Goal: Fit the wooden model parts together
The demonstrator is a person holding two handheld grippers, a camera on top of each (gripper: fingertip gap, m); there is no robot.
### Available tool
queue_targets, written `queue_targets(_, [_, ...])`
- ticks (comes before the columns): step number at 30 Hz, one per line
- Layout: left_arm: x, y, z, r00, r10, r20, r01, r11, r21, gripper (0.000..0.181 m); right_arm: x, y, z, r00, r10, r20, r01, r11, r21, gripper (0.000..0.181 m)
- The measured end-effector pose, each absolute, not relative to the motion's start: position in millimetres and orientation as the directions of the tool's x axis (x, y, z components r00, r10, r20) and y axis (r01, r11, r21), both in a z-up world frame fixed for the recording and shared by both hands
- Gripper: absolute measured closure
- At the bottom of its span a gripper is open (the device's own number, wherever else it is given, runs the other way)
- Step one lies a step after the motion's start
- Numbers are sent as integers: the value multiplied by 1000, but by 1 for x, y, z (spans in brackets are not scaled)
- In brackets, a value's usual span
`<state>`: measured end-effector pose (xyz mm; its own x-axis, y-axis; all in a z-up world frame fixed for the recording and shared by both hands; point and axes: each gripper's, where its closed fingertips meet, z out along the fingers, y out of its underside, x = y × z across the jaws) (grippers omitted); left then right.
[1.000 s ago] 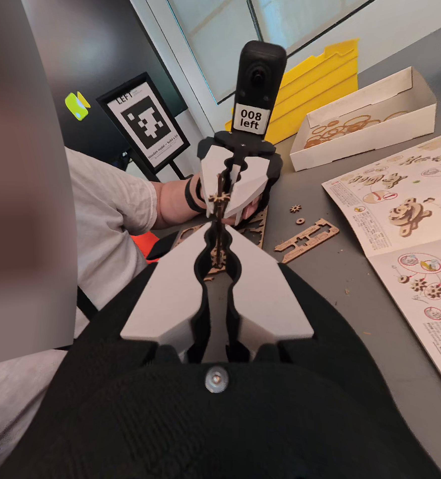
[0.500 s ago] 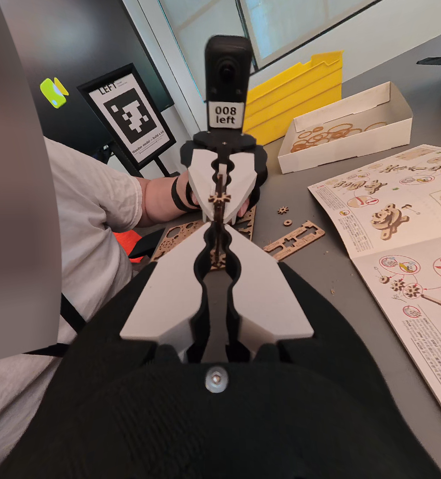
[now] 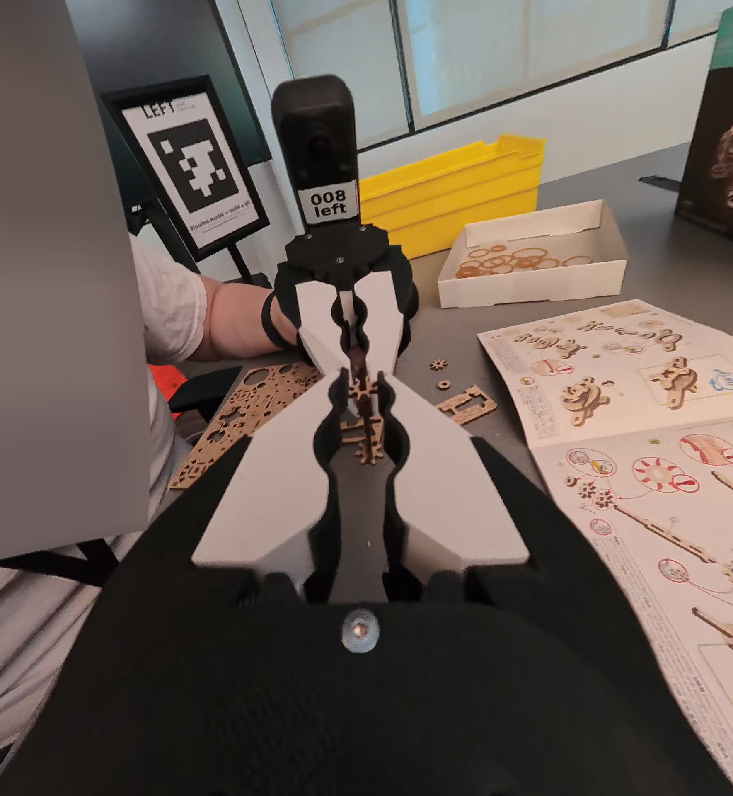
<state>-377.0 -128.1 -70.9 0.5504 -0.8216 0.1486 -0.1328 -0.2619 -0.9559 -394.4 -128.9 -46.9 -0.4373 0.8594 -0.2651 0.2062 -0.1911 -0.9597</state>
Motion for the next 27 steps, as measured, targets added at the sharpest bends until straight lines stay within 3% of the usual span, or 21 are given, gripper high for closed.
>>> queue_targets(7, [-375, -127, -71, 534, -833, 144, -103, -234, -967, 181, -393, -127, -50, -438, 866, -242, 218, -159, -963, 177])
queue_targets(14, [-372, -127, -74, 534, -837, 120, -134, -225, -965, 181, -388, -129, -55, -448, 890, -87, 218, 14, -976, 178])
queue_targets(19, [-379, -126, -68, 548, -826, 131, -115, -229, -967, 174, -388, -127, -59, -436, 893, -113, 251, 0, -968, 180])
queue_targets(25, [-378, -127, -104, 557, -831, 0, -364, -244, -899, 159, -389, -128, -70, -432, 900, -64, 292, 73, -954, 181])
queue_targets(27, [-374, -131, -112, 537, -844, -16, -415, -248, -875, 162, -390, -127, -78, -424, 906, -15, 315, 132, -940, 180])
